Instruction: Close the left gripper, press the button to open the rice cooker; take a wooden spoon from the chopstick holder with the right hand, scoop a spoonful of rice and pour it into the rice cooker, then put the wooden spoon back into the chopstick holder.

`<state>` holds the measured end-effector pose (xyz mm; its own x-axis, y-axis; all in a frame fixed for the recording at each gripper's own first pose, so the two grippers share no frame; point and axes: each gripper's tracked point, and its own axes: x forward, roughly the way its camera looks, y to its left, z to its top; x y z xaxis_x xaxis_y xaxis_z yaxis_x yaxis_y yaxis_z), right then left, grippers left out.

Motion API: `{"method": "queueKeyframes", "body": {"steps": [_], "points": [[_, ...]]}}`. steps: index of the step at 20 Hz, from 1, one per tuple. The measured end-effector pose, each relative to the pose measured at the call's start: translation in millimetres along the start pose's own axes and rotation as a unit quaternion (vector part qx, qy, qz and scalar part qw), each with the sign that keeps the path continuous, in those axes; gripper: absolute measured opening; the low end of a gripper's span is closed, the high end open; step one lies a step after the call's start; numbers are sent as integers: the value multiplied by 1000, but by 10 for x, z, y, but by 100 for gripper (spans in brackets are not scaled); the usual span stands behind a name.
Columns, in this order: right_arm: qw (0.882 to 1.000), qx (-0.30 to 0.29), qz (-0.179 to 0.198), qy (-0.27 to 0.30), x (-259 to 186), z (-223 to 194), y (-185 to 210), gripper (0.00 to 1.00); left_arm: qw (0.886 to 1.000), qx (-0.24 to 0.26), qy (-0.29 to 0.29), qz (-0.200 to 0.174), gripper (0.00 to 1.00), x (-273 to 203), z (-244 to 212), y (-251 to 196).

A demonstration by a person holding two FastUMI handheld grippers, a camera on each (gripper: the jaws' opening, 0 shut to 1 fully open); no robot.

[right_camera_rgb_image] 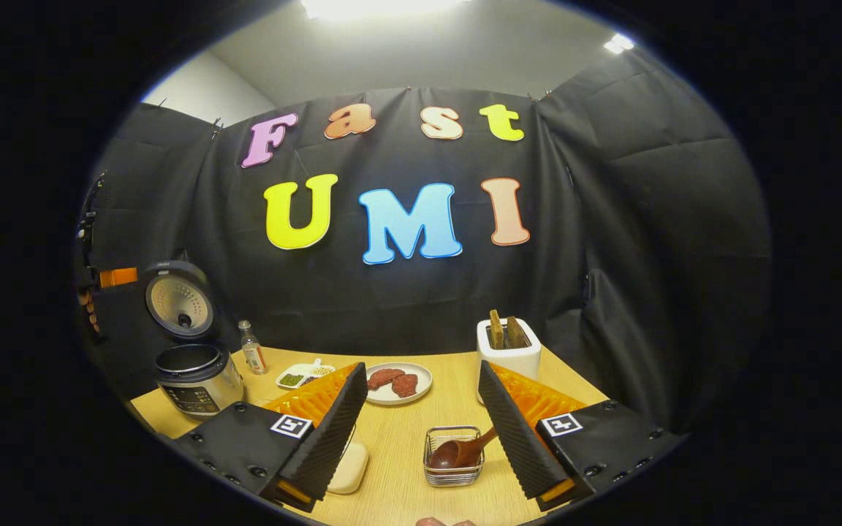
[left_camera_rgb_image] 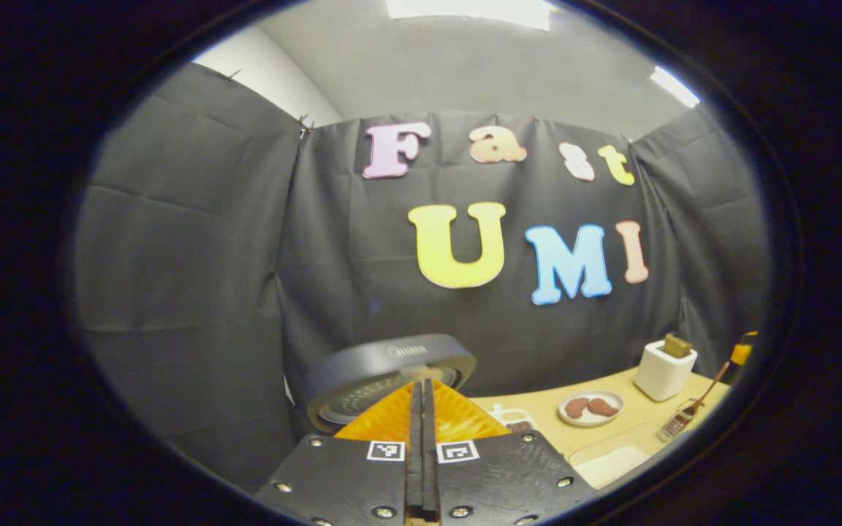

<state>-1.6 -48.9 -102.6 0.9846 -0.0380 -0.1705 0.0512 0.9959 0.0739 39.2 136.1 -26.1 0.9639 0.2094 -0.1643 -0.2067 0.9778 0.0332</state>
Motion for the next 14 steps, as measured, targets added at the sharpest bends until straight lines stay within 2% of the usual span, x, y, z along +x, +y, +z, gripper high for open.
{"method": "queueKeyframes", "body": {"steps": [2, 4, 5, 10, 14], "points": [[1000, 0, -6, 0, -26, -6, -36, 98, 1000, 10, -21, 10, 1, -174, 107, 52], [1000, -3, -12, 2, -55, -30, -73, 98, 999, 11, -40, -1, 1, -372, 226, -110], [1000, -3, -14, 2, -65, -37, -77, 98, 998, 9, -56, -14, 5, -522, 316, -231], [999, -4, -32, 12, -58, -108, -199, 98, 992, 29, -113, -54, 92, -986, 480, -759], [997, -7, -63, 39, 4, -290, -395, 98, 989, 29, -111, -88, 92, -1103, 287, -1190]]}}
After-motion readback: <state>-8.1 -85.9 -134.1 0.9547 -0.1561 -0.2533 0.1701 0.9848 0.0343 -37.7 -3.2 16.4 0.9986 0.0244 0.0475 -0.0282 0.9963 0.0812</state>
